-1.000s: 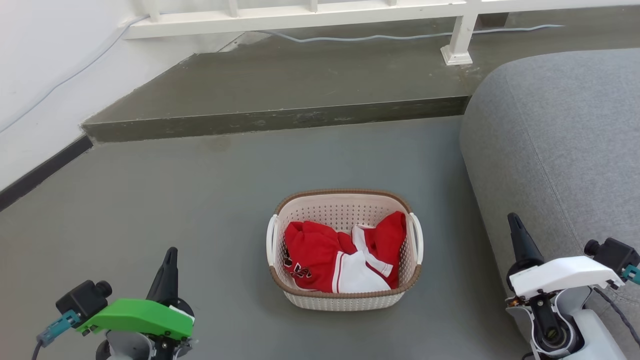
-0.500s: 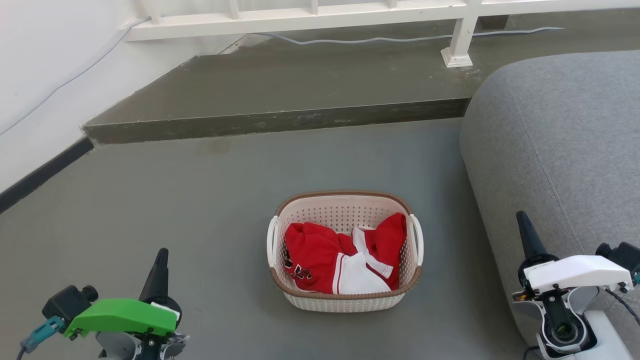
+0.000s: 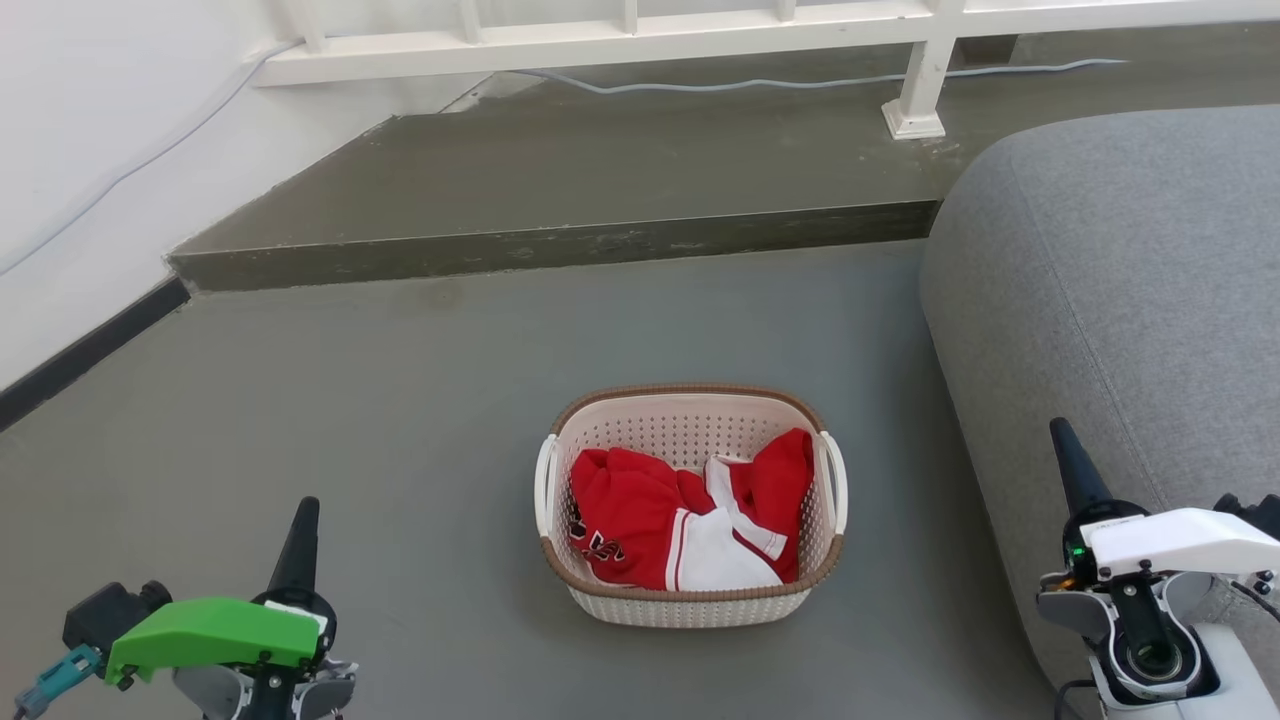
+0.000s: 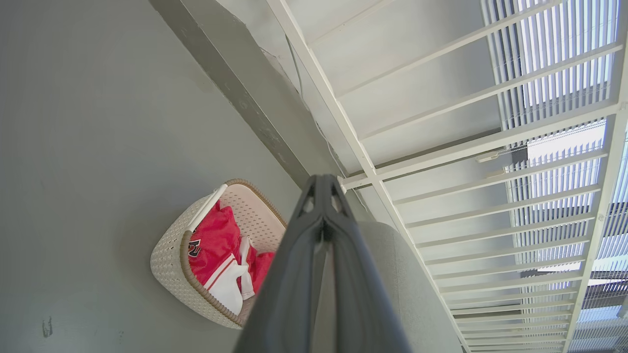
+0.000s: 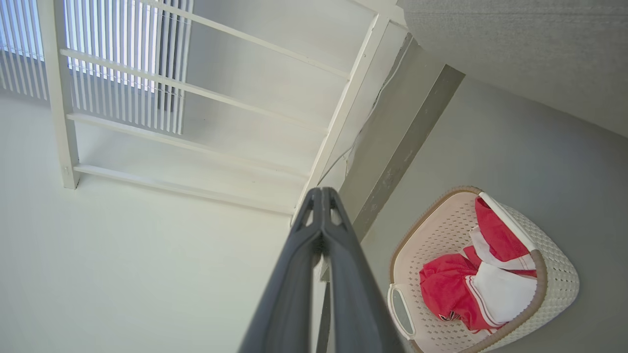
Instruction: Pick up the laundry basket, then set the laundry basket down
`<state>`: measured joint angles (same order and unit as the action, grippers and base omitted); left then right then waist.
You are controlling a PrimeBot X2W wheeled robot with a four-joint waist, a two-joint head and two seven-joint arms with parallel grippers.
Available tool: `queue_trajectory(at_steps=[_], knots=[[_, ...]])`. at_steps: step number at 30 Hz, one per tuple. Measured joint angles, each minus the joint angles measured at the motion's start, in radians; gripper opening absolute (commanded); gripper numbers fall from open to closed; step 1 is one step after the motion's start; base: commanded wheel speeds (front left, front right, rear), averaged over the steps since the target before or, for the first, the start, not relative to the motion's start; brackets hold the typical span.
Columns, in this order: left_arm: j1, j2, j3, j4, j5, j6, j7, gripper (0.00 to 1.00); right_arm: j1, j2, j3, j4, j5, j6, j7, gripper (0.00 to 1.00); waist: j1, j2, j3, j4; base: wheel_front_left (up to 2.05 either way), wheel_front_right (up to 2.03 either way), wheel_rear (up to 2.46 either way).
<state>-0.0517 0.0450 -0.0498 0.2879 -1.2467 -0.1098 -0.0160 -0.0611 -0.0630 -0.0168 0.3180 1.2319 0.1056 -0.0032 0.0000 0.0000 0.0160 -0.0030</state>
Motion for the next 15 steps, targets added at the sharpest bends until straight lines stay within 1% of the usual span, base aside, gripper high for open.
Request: queue_trajectory(at_steps=[3,6,15], knots=[[0.000,0.000,0.011,0.000,-0.032,0.000,0.008,0.00,0.000,0.001,-0.010,-0.002,0.028,0.001,0.007,0.00,0.0000,0.0000,-0.001,0.000,0.00,0.00,0.00],[0.000,0.000,0.017,-0.001,-0.063,0.000,0.018,0.00,0.000,0.002,-0.018,-0.005,0.061,0.008,0.017,0.00,0.0000,0.0000,-0.002,0.000,0.00,0.00,0.00],[-0.001,0.000,0.045,-0.003,-0.154,-0.006,0.043,0.00,-0.001,0.008,-0.048,-0.014,0.150,0.008,0.044,0.00,0.0000,0.0000,-0.006,0.001,0.00,0.00,0.00]])
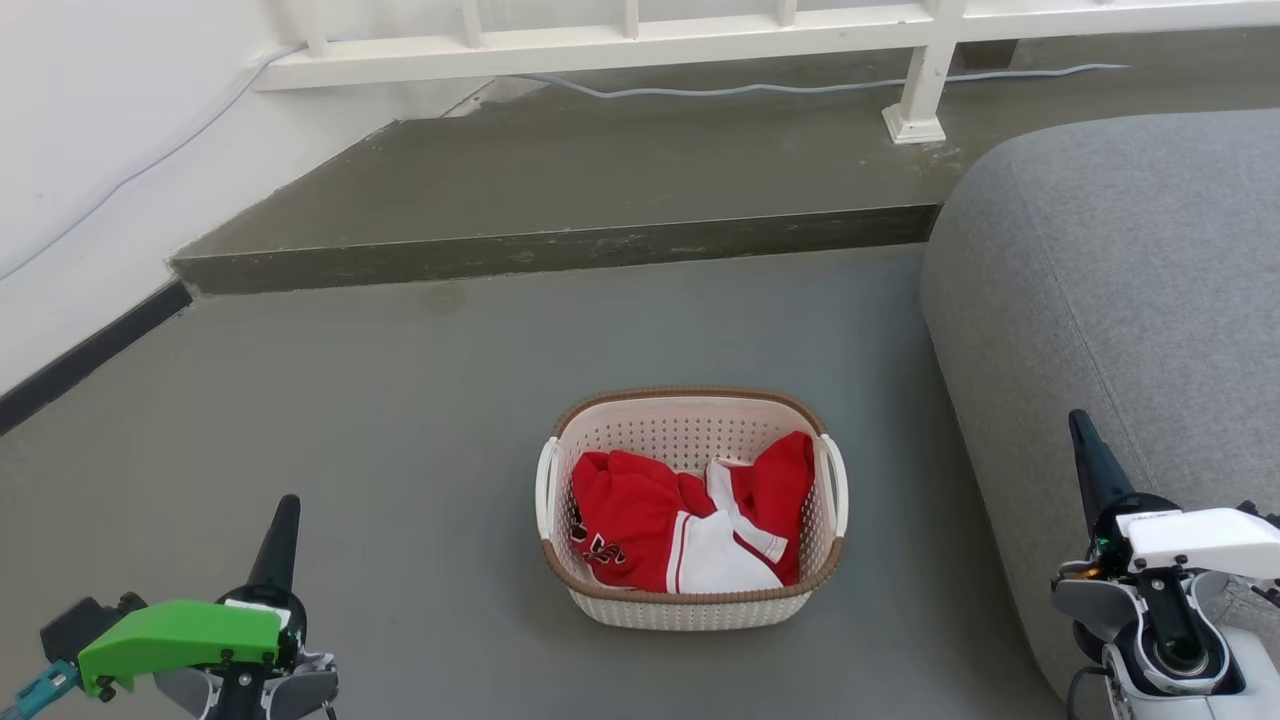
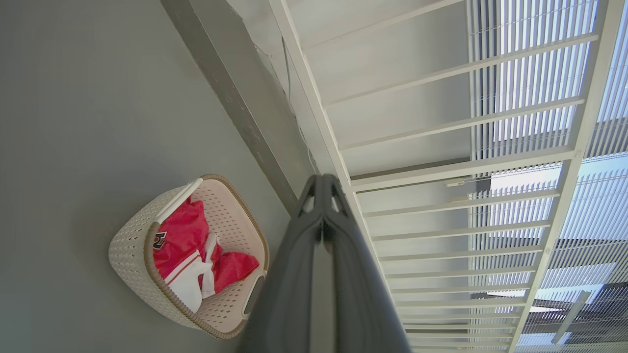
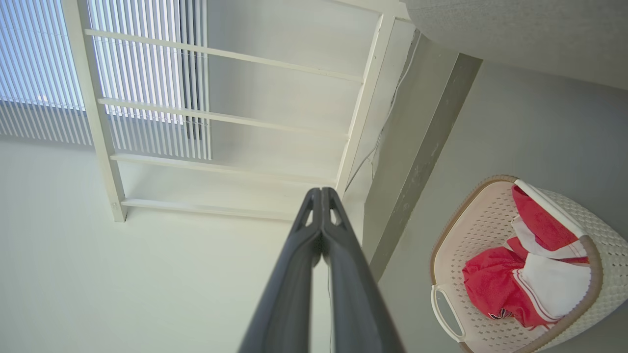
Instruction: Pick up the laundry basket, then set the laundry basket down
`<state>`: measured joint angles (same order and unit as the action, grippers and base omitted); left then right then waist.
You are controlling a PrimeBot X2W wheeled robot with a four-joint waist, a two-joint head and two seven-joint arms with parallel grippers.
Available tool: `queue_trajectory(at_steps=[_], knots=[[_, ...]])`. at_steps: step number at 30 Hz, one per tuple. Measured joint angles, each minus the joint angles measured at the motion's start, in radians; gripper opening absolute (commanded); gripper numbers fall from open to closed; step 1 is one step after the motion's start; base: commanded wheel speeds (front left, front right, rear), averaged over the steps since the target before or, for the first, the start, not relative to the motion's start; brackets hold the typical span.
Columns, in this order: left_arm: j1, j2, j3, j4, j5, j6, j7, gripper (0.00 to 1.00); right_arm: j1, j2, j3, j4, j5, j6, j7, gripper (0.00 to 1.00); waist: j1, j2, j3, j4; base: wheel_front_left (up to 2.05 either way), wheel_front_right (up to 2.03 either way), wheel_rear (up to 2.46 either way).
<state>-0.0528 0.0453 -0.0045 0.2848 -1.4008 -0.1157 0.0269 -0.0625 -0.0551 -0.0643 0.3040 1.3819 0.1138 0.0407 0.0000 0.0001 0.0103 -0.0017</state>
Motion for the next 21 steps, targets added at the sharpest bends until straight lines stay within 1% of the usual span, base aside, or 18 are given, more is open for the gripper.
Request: queue_trajectory(at_steps=[21], knots=[[-0.003,0.001,0.060,-0.004,-0.214,-0.004,0.062,0.00,-0.001,0.015,-0.067,-0.017,0.216,0.001,0.063,0.00,0.0000,0.0000,-0.008,0.002,0.00,0.00,0.00]])
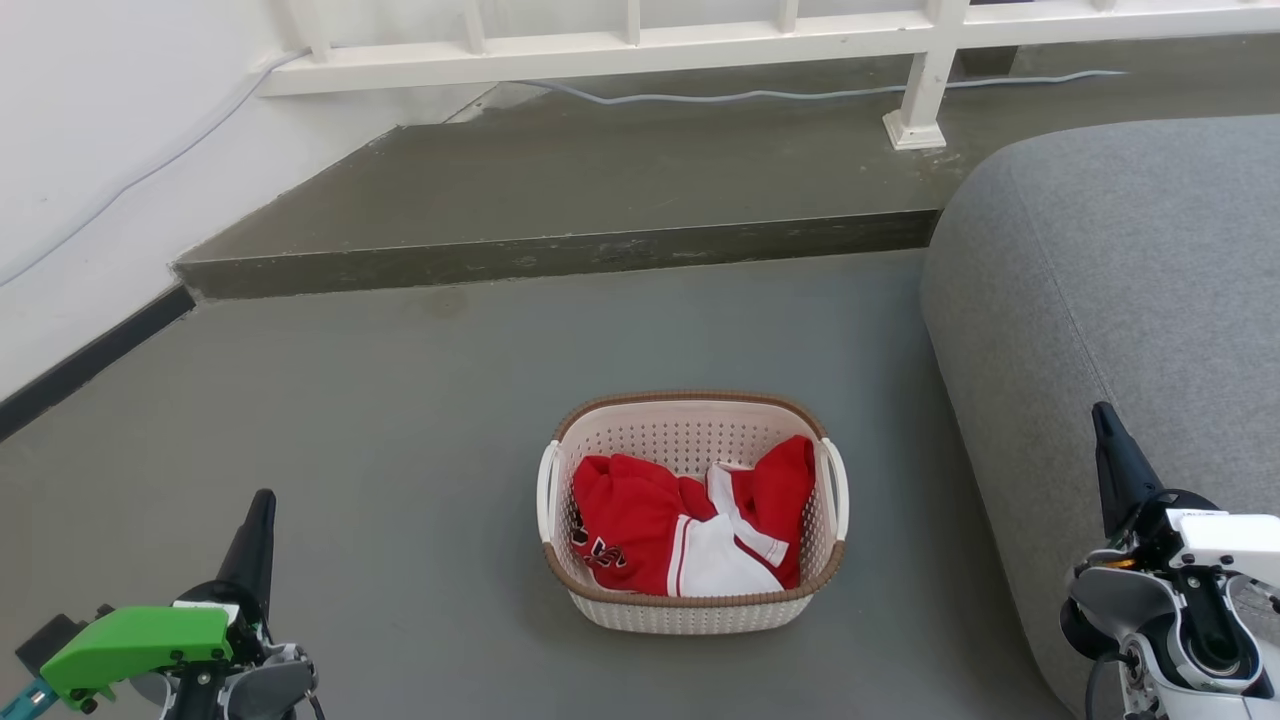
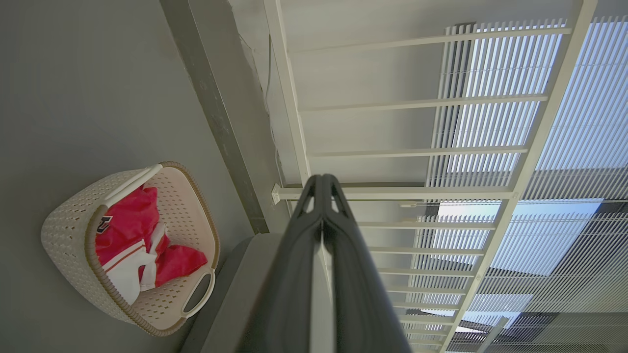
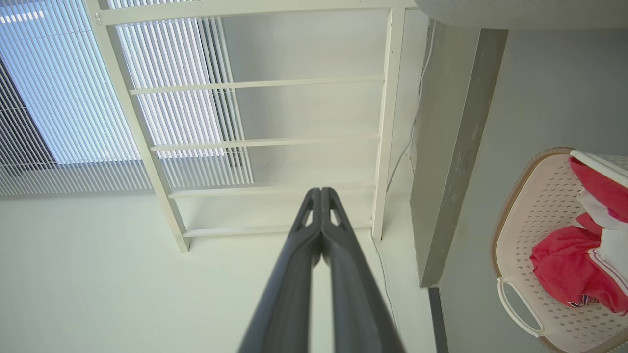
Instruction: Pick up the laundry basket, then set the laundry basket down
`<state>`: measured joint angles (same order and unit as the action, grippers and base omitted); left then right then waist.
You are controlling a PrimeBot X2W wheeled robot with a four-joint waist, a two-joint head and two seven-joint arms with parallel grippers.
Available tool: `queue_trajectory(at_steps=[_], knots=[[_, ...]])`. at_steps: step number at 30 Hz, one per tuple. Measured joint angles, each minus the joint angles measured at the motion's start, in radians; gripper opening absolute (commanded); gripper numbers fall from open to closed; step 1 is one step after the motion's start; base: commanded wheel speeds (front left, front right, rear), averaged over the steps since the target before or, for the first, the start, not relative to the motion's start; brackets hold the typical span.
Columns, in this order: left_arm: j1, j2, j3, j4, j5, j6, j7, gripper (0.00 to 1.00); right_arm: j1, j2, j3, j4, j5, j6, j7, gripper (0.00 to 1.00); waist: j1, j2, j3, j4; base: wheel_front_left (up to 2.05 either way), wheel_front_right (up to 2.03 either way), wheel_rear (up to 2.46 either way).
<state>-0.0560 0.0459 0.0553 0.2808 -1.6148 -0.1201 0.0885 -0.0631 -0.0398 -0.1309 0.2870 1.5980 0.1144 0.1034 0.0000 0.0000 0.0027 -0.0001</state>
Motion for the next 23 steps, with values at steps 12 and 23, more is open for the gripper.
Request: queue_trajectory(at_steps=[12,23], knots=[[0.000,0.000,0.002,-0.001,-0.002,0.000,0.000,0.00,0.000,0.000,-0.002,-0.001,0.004,0.000,0.004,0.00,0.0000,0.0000,0.000,0.000,0.00,0.00,0.00],[-0.001,0.000,0.002,-0.001,-0.002,0.000,0.000,0.00,0.000,0.000,-0.002,-0.001,0.004,0.000,0.004,0.00,0.0000,0.0000,0.000,0.000,0.00,0.00,0.00]])
